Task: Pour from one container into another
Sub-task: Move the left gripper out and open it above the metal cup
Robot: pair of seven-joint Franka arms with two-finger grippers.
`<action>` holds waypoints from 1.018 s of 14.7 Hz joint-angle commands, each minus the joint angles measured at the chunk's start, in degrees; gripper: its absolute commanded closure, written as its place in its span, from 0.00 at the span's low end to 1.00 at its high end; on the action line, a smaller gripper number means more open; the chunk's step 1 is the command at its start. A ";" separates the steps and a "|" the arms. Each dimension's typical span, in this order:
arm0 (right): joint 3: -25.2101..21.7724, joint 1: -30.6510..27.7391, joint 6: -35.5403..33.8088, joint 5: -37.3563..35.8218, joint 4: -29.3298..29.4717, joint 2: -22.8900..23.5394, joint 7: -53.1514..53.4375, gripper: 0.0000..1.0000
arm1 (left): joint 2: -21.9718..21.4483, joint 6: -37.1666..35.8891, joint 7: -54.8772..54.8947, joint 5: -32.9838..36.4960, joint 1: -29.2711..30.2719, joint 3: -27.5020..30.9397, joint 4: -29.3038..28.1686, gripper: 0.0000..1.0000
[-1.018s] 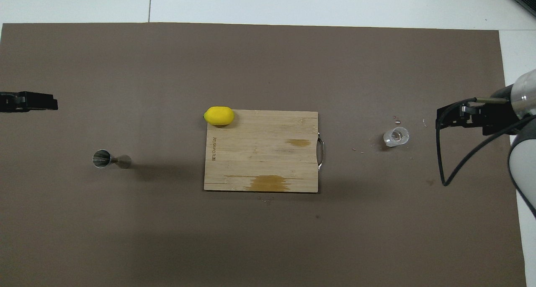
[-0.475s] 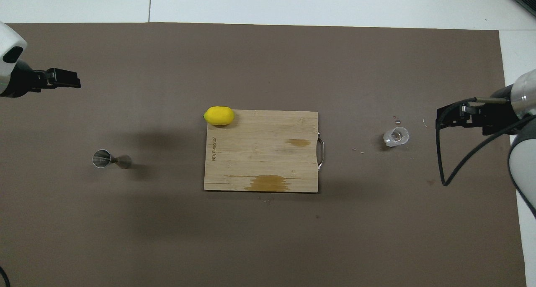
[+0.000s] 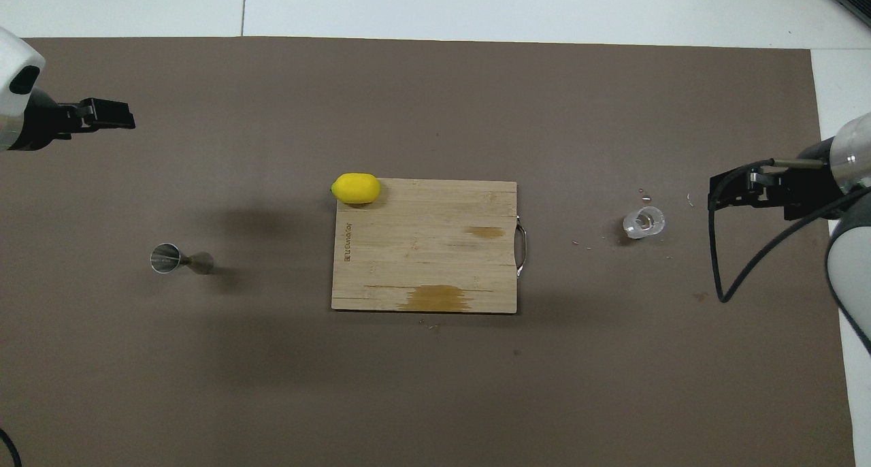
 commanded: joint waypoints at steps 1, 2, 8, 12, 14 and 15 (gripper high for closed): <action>0.25 -0.83 0.03 1.36 -1.06 -1.19 -0.70 0.00 | -0.81 0.85 -1.17 -0.24 -0.76 0.31 -1.79 0.00; 0.25 -0.83 0.03 1.36 -1.06 -1.19 -0.70 0.00 | -1.34 -0.20 -1.34 -0.24 -1.72 0.31 -1.96 0.00; 0.25 -0.83 0.03 1.36 -1.06 -1.19 -0.70 0.00 | -2.31 -12.07 -0.38 -0.50 -4.55 -0.13 -0.47 0.00; 0.25 -0.83 0.03 1.36 -1.06 -1.19 -0.70 0.00 | -2.22 -14.79 17.73 -9.61 1.15 0.04 -0.73 0.00; 0.25 -0.83 0.03 1.36 -1.06 -1.19 -0.79 0.00 | -2.05 -17.07 32.69 -16.99 5.28 0.04 -0.91 0.00; 0.25 -0.83 0.03 1.36 -1.06 -1.19 -0.70 0.00 | -1.78 -18.13 38.15 -19.98 7.04 0.05 -1.08 0.00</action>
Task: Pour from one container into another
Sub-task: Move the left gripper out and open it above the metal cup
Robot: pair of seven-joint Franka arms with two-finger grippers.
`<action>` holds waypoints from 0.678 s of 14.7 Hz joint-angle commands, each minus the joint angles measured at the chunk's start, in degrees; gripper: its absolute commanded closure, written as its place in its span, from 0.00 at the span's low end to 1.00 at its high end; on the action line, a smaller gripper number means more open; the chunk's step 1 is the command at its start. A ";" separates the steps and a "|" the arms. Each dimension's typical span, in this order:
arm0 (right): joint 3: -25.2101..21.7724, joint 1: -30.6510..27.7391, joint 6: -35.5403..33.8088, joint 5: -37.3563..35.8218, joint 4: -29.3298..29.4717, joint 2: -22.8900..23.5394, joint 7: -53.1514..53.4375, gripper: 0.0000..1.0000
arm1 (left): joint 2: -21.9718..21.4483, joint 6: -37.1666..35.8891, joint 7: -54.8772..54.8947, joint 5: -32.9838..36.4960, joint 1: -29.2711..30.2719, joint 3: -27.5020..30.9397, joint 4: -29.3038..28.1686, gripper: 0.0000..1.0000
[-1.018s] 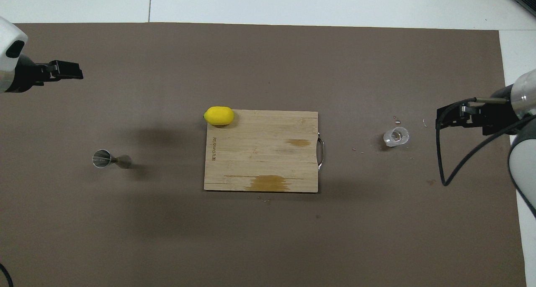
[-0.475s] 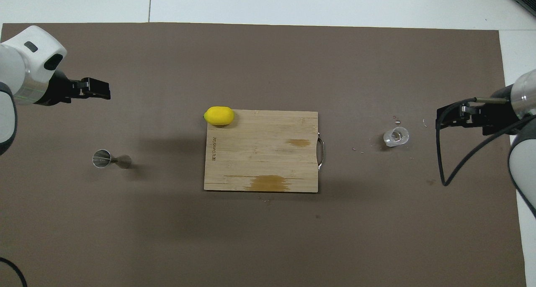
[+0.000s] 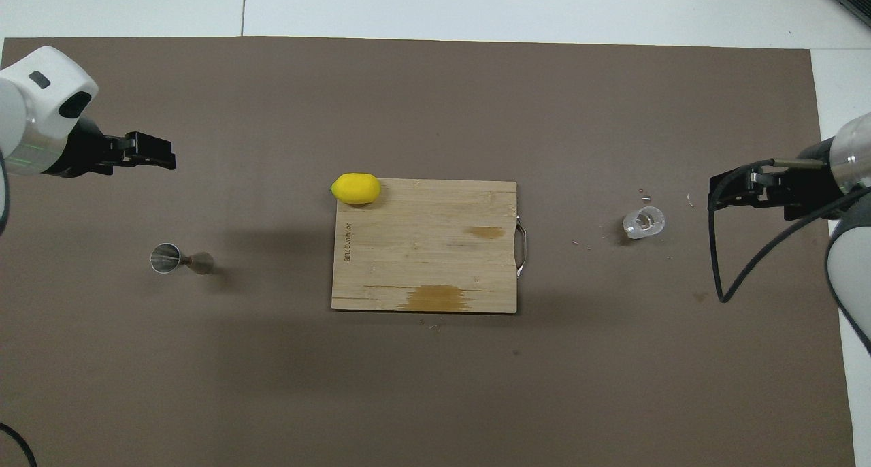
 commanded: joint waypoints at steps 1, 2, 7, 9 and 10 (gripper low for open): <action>0.25 -0.83 0.03 1.36 -1.06 -1.18 -0.79 0.00 | -0.28 -3.24 17.49 -7.67 5.11 -0.37 -1.40 0.00; 0.25 -0.83 0.03 1.36 -1.06 -1.18 -0.70 0.00 | -0.37 -3.59 24.78 -10.05 5.91 -0.29 -2.28 0.00; 0.25 -0.83 0.03 1.36 -1.06 -1.18 -0.70 0.00 | -0.19 -8.51 62.04 -23.66 12.58 -0.29 -7.89 0.00; 0.25 -0.83 0.03 1.36 -1.06 -1.18 -0.70 0.00 | 1.55 -13.24 77.52 -29.03 16.36 -0.11 -10.71 0.00; 0.25 -0.83 0.03 1.36 -1.06 -1.18 -0.70 0.00 | 3.48 -15.88 83.77 -30.88 18.38 -0.20 -11.16 0.00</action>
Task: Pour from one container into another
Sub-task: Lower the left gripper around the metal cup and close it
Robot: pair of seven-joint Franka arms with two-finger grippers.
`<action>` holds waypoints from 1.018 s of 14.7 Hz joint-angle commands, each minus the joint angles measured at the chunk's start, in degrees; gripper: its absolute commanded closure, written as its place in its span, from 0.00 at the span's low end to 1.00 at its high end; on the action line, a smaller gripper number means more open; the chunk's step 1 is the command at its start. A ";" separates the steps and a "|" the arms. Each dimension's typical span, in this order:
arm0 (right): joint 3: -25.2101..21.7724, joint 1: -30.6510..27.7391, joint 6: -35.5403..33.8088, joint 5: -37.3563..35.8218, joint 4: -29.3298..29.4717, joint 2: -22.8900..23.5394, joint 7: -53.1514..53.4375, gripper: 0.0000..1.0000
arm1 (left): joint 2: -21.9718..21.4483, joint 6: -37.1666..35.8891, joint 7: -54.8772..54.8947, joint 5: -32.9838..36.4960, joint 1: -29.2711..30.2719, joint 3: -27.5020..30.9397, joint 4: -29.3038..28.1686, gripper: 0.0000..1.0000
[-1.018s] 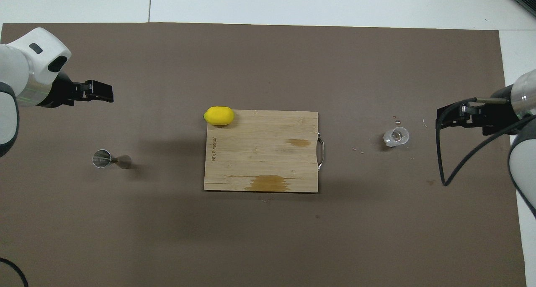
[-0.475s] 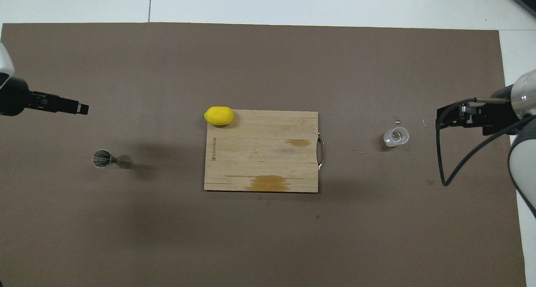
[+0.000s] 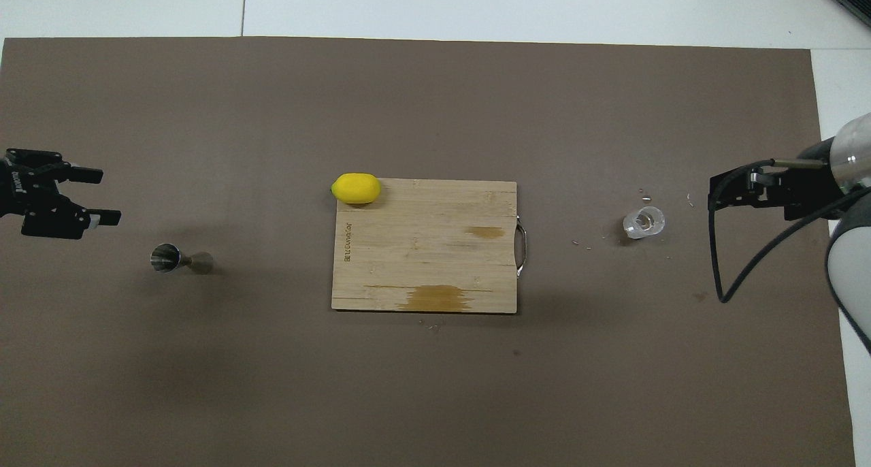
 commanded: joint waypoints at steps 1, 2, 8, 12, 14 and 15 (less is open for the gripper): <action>0.25 -0.83 0.03 1.36 -1.06 -1.18 -0.70 0.00 | 4.36 -7.02 18.48 -6.36 5.85 -0.45 -2.00 0.00; 0.25 -0.83 -0.05 1.36 -1.06 -1.18 -0.70 0.00 | 5.94 -8.87 23.23 -7.94 7.44 -0.45 -2.09 0.00; 0.25 -0.83 0.03 1.36 -1.06 -1.18 -0.70 0.00 | 11.48 -12.58 45.23 -13.04 10.35 -0.45 -7.96 0.00; 0.16 -0.83 0.03 1.36 -1.06 -1.18 -0.70 0.00 | 11.68 -12.58 50.26 -16.30 9.21 -0.45 -12.09 0.00; 0.16 -0.83 0.03 1.36 -1.06 -1.18 -0.70 0.00 | 11.15 -12.58 50.26 -16.84 8.95 -0.45 -14.04 0.00; 0.25 -0.83 0.03 1.36 -1.06 -1.18 -0.70 0.00 | 10.97 -12.58 50.26 -17.10 8.34 -0.45 -14.39 0.00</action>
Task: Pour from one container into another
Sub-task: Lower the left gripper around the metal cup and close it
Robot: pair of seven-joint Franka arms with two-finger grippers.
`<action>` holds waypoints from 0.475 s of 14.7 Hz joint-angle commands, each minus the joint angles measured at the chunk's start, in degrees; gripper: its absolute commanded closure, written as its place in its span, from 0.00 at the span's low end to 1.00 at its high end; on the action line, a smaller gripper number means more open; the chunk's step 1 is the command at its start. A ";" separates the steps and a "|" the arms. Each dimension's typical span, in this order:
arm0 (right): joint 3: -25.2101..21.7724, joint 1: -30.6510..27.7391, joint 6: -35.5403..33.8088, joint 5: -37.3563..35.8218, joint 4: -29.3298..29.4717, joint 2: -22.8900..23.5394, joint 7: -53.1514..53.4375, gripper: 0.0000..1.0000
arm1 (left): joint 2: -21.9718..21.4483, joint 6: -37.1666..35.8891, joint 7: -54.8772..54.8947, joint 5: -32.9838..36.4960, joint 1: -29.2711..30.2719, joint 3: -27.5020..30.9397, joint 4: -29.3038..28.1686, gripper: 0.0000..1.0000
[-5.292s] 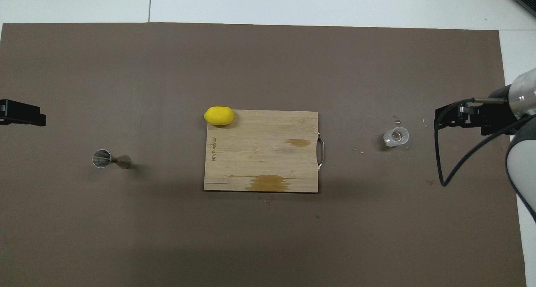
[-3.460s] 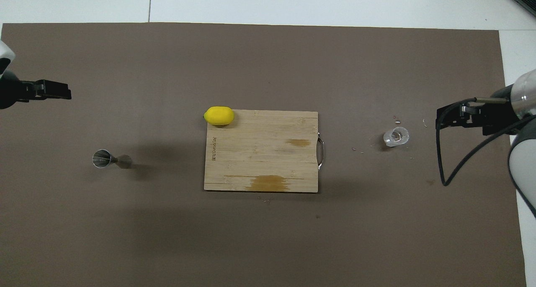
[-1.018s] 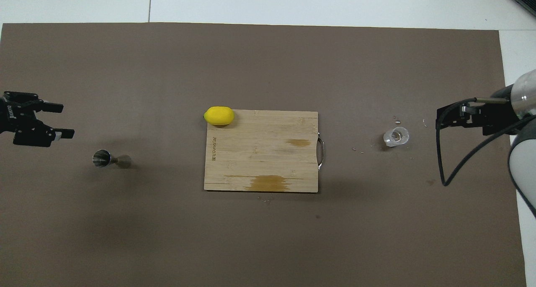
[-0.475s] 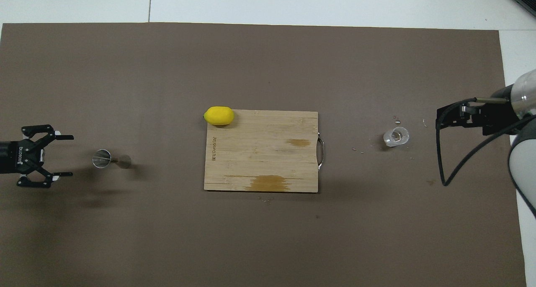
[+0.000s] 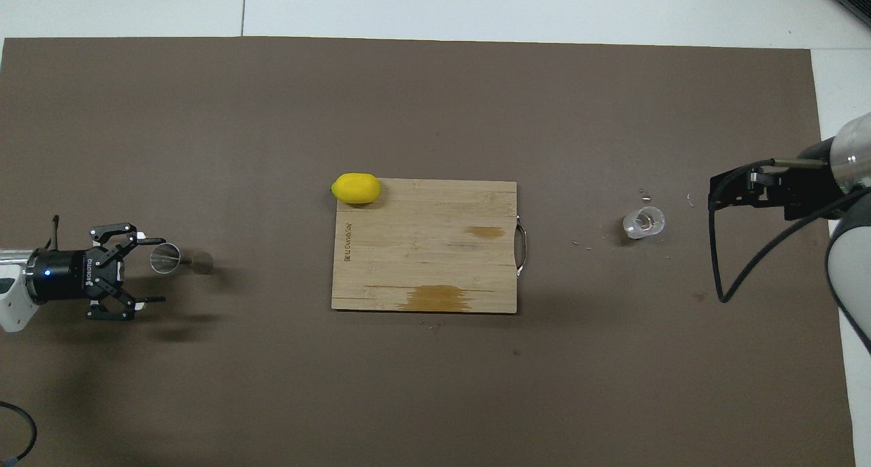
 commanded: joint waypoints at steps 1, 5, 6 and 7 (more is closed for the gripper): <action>0.18 -0.83 -0.05 1.36 -1.06 -1.18 -0.70 0.00 | -1.97 -0.62 1.14 -2.36 -1.50 0.69 -3.32 0.00; 0.27 -0.83 0.03 1.36 -1.06 -1.18 -0.70 0.00 | -2.32 -2.03 1.14 -4.57 -3.26 0.60 -4.03 0.00; 0.18 -0.83 0.03 1.36 -1.06 -1.18 -0.70 0.00 | -2.32 -1.94 1.14 -4.57 -3.35 0.60 -4.03 0.01; 0.27 -0.83 0.03 1.36 -1.06 -1.18 -0.70 0.00 | -2.23 -1.94 1.14 -4.57 -3.87 0.60 -4.03 0.02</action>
